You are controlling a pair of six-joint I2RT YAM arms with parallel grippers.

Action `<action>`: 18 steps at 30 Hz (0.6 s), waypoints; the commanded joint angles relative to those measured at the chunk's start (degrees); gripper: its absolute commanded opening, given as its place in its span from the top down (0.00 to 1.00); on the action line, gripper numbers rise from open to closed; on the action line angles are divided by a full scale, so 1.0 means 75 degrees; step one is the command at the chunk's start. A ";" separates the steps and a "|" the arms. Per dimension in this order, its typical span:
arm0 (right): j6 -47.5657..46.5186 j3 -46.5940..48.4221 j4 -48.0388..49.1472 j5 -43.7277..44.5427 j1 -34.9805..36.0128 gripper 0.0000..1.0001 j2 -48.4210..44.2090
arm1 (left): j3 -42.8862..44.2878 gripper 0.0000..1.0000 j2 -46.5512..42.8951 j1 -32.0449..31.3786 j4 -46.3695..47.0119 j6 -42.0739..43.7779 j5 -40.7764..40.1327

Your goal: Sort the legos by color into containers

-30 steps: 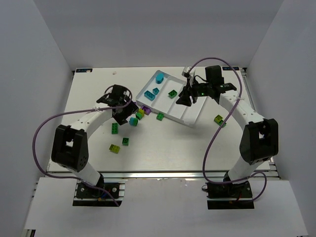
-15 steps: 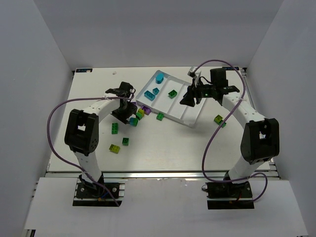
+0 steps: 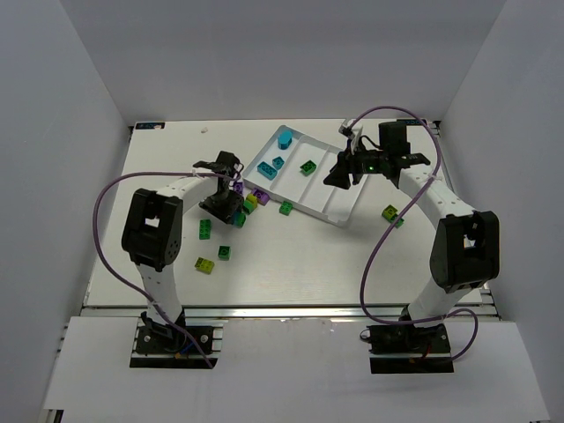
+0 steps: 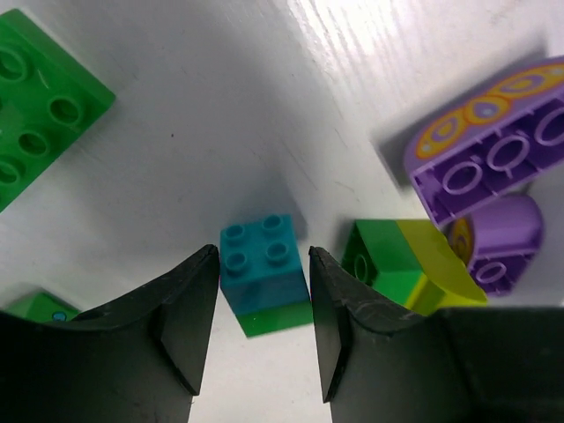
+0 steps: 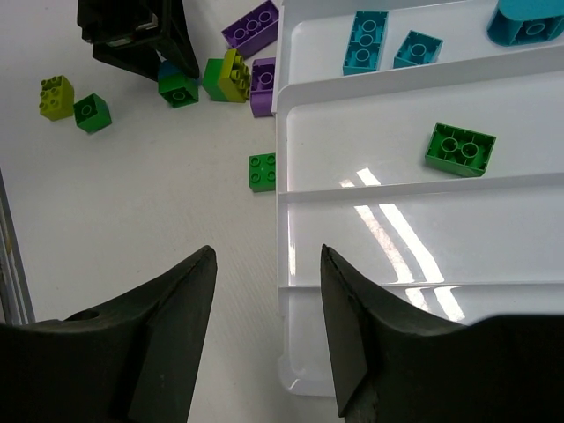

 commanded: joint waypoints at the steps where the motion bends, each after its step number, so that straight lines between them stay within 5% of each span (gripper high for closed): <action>1: 0.0035 -0.0013 0.0158 -0.0021 -0.0054 0.43 -0.0189 | 0.0004 0.45 0.0087 0.0026 0.0128 -0.0008 -0.0011; 9: -0.0281 0.0011 -0.0322 -0.0428 -0.0031 0.49 -0.0200 | -0.0125 0.88 -0.0239 0.0026 0.0223 0.0226 -0.0104; 15: -0.0786 -0.0047 -0.1435 -0.0923 0.0648 0.65 -0.0048 | -0.0698 1.00 -0.1422 -0.0044 0.0573 0.1291 0.0409; 18: -0.0062 -0.0130 -0.1378 -0.0760 0.1280 0.61 0.0104 | -0.1760 1.00 -0.2405 -0.0184 0.1858 0.1866 0.1191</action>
